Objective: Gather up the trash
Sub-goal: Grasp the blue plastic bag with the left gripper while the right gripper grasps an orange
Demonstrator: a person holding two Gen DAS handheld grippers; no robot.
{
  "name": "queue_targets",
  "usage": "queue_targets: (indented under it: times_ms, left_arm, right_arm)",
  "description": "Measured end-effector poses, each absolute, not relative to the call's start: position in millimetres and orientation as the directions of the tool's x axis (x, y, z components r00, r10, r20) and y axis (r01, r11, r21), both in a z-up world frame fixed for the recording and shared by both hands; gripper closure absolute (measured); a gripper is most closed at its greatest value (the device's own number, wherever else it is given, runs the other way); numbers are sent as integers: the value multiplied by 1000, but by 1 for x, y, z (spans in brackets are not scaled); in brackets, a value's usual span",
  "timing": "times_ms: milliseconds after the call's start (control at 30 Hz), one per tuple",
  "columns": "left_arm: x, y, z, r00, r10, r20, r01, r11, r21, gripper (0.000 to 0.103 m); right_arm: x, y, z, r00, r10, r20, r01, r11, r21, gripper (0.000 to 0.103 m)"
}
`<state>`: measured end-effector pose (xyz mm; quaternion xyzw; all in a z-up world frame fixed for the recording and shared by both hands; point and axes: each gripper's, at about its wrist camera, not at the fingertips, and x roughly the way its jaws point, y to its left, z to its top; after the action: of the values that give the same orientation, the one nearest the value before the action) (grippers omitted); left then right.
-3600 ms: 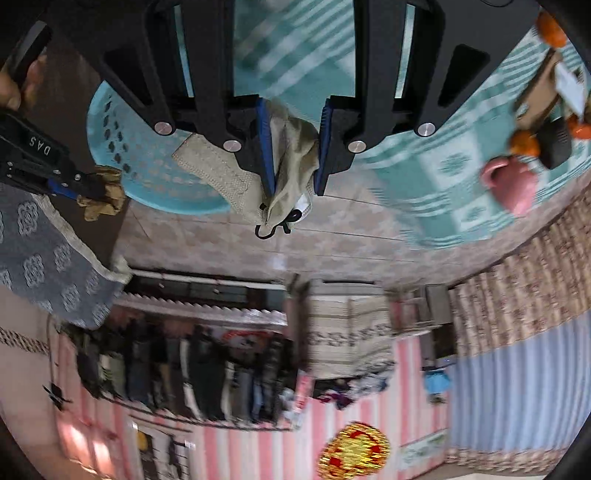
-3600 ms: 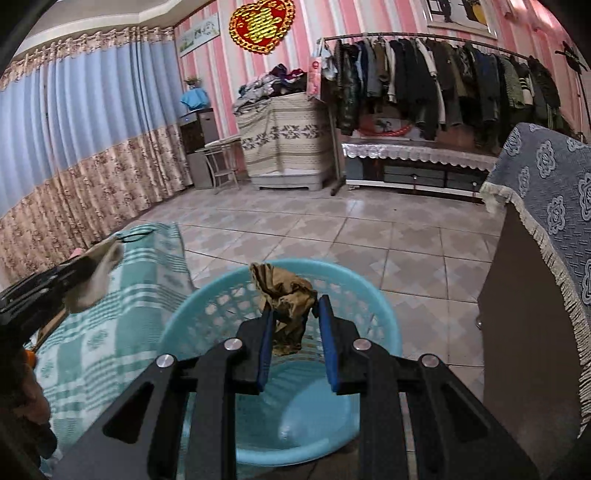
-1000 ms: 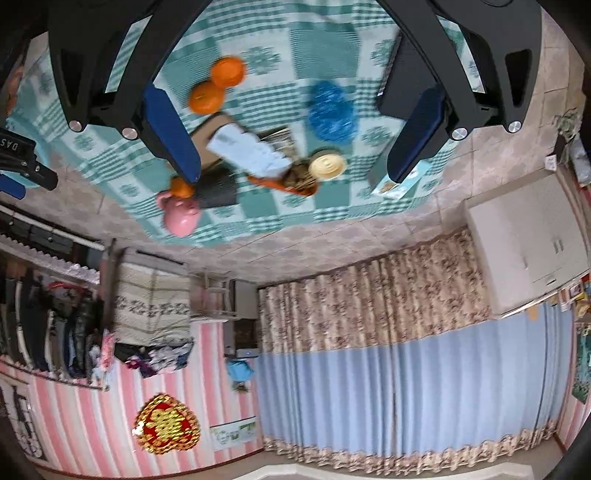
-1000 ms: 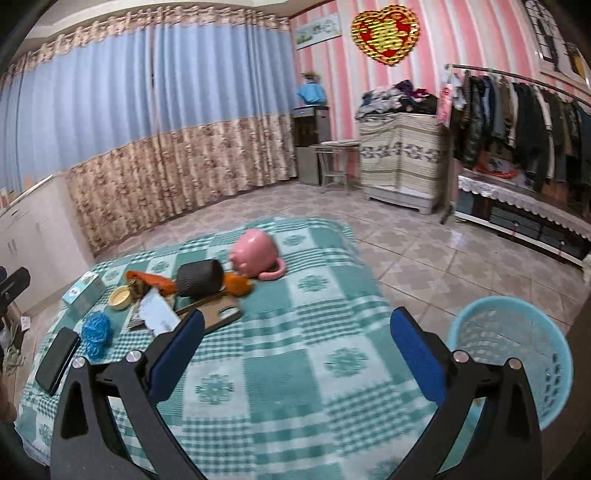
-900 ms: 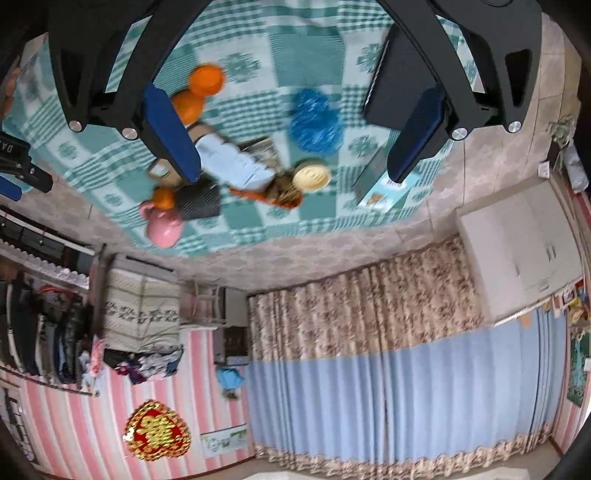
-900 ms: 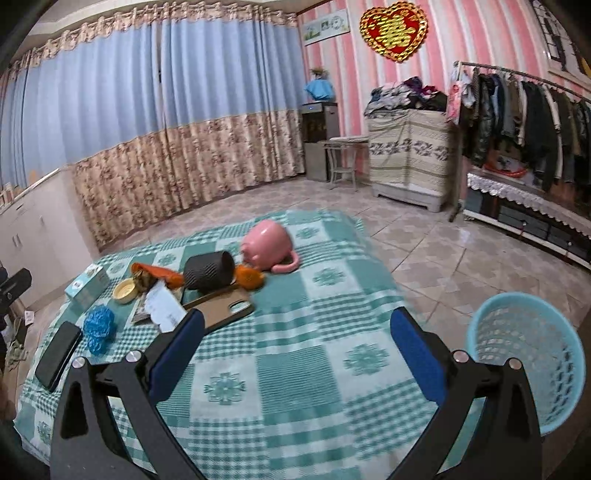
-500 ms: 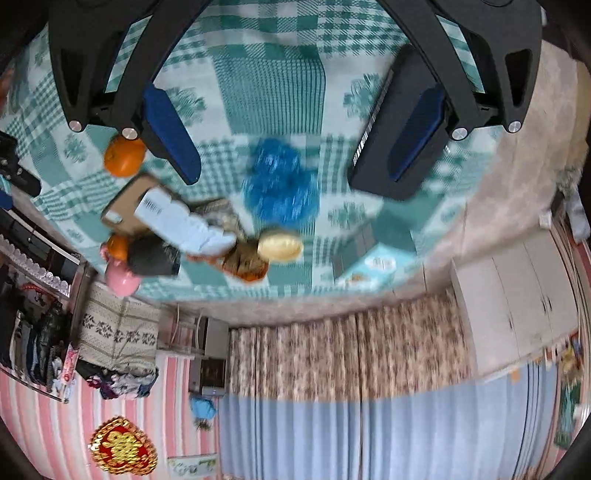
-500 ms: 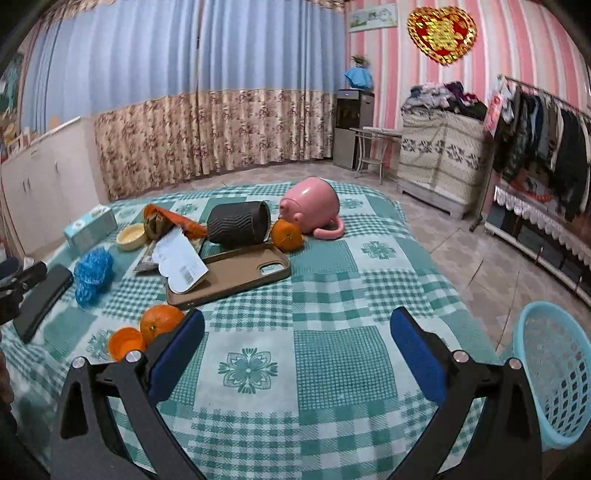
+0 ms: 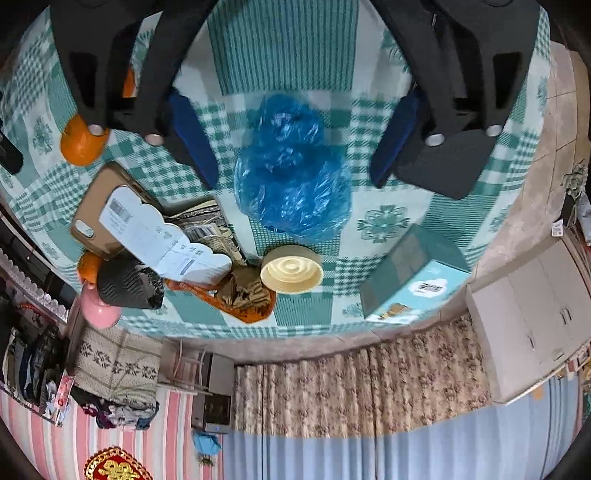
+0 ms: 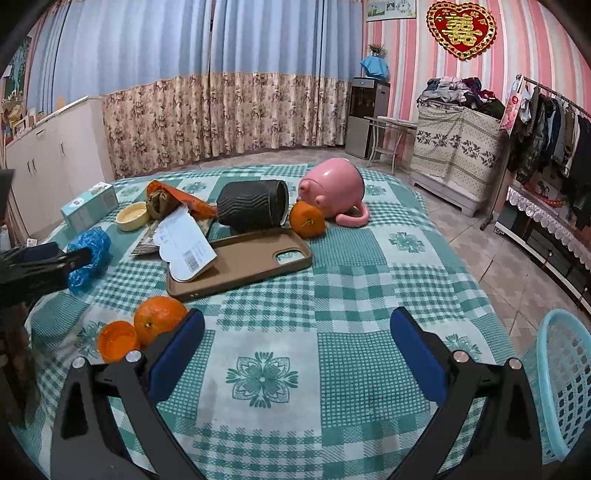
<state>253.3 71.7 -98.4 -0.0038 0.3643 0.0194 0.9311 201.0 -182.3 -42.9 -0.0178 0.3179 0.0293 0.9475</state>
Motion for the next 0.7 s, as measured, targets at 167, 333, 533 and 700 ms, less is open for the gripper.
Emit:
queue_targets:
  times_ms: [167, 333, 533, 700]
  left_arm:
    - [258, 79, -108, 707, -19, -707, -17, 999, -44, 73]
    - [236, 84, -96, 742, 2, -670, -41, 998, -42, 79]
    - [213, 84, -97, 770, 30, -637, -53, 998, -18, 79]
    - [217, 92, -101, 762, 3, -648, -55, 997, -60, 79]
  right_arm:
    - [200, -169, -42, 790, 75, -608, -106, 994, -15, 5]
    - [200, -148, -44, 782, 101, -616, -147, 989, -24, 5]
    - [207, -125, -50, 759, 128, -638, -172, 985, -7, 5]
    - [212, -107, -59, 741, 134, -659, -198, 980, -24, 6]
